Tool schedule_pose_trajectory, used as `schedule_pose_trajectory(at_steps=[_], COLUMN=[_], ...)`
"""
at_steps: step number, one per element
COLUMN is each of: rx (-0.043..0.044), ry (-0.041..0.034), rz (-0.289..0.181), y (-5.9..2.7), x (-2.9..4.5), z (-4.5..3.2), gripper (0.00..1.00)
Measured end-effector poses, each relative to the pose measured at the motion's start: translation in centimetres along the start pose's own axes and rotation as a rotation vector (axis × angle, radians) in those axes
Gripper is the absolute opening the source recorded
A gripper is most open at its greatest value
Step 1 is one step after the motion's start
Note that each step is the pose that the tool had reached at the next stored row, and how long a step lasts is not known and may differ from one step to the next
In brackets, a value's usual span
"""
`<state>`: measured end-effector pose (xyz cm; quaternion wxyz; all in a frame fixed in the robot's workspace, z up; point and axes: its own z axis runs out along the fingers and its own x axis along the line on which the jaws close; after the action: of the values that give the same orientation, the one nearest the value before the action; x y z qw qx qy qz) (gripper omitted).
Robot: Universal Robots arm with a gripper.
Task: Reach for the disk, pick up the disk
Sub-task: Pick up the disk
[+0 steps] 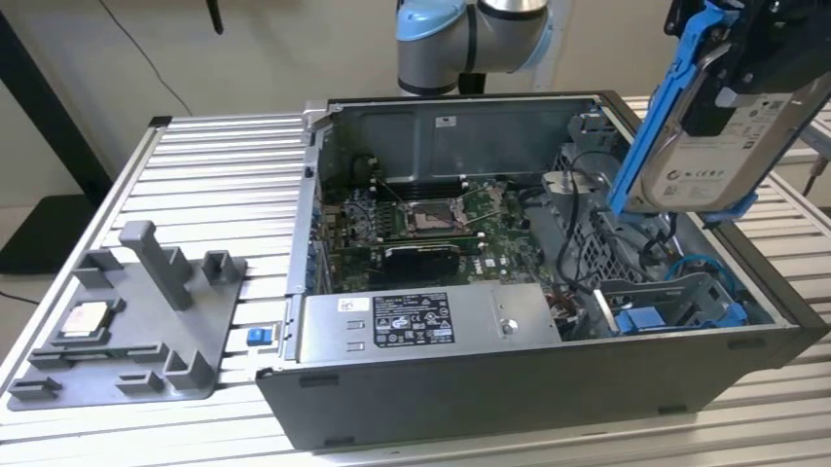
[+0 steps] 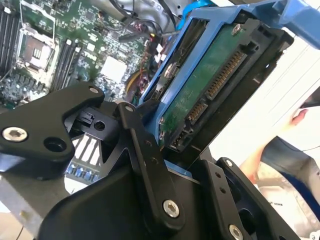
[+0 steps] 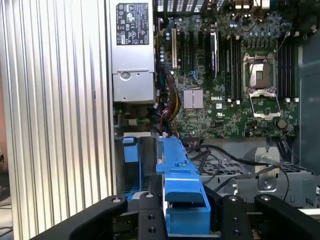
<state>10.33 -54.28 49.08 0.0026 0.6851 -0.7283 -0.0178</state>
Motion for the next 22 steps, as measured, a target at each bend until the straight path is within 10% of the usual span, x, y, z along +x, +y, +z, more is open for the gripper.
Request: schedule_pose_trajectory(at_steps=[7,22], rx=[-0.0052,-0.0088], ry=[0.0006,0.0042], rz=[-0.009,-0.120], y=[-0.11,-0.31], x=[1.75,2.32], z=[0.53,2.49], gripper=[0.00,0.00])
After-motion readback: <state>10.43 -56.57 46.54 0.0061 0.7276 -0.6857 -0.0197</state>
